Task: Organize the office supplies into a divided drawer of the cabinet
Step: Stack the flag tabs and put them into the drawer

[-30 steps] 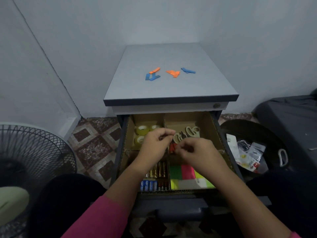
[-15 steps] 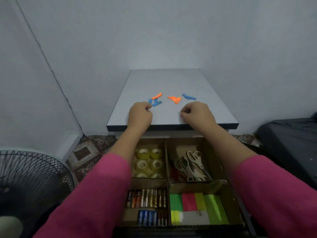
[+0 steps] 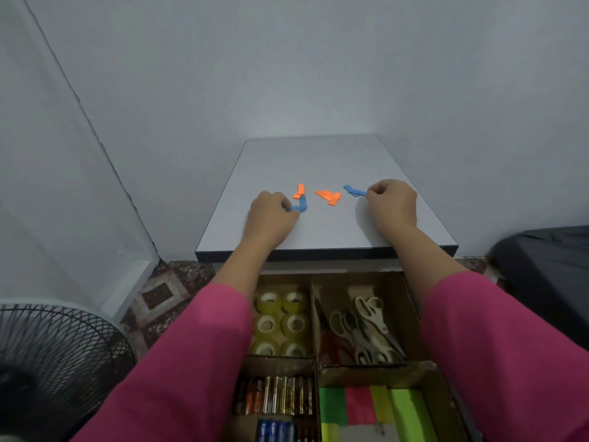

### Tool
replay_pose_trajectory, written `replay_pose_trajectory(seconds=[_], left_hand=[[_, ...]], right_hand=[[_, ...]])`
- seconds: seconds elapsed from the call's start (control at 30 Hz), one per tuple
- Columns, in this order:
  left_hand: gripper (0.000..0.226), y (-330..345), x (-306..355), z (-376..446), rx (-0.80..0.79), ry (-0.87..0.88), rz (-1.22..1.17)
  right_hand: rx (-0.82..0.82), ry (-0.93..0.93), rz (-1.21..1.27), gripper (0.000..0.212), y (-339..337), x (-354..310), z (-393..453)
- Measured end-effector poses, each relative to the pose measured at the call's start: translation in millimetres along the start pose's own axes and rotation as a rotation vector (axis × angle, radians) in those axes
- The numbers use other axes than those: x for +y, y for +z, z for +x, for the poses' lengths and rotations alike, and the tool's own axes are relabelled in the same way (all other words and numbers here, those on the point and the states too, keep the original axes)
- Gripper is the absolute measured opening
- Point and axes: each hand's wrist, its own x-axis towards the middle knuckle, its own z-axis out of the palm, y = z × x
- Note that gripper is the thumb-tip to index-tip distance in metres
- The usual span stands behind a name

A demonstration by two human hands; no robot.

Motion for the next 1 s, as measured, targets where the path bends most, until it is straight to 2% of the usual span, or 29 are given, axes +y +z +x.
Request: replay_pose_trajectory(seconds=[0.13, 0.2, 0.27, 0.4, 0.53, 0.63, 0.77, 0.87, 0.93, 1.0], left_hand=[[0.024, -2.1, 2.1, -5.7, -0.040, 0.039, -0.067], [0.031, -4.4, 3.4, -4.5, -0.075, -0.013, -0.131], [0.029, -7.1, 7.6, 1.3, -0.131, -0.085, -0.168], [0.029, -9.1, 20.7, 21.0, -0.265, -0.190, 0.047], [0.033, -6.3, 28.8, 32.4, -0.338, -0.241, 0.231], [0.013, -8.6, 33.7, 32.2, -0.302, -0.186, 0.326], [0.031, -11.1, 36.5, 25.6, -0.206, -0.111, 0.453], [0.037, -9.5, 26.3, 31.8, -0.133, -0.110, 0.332], [0.037, -6.9, 23.1, 37.4, -0.153, -0.165, 0.183], [0.035, -5.5, 28.5, 39.0, -0.183, -0.182, 0.143]], right_hand=[[-0.030, -0.066, -0.104, 0.022, 12.5, 4.3, 17.2], [-0.053, -0.083, -0.153, 0.024, 16.4, 5.6, 24.1], [-0.074, -0.086, -0.187, 0.026, 19.7, 6.4, 30.3], [-0.098, -0.095, -0.272, 0.023, 21.5, 5.4, 34.2], [-0.107, -0.076, -0.247, 0.019, 21.9, 9.0, 36.2], [-0.101, -0.062, -0.221, 0.017, 21.9, 9.8, 36.6], [-0.089, -0.051, -0.180, 0.018, 20.8, 9.6, 35.5], [-0.092, -0.037, -0.166, 0.016, 20.7, 9.5, 35.5], [-0.096, -0.029, -0.167, 0.015, 20.8, 9.7, 36.1], [-0.099, -0.026, -0.166, 0.014, 21.3, 10.6, 36.5]])
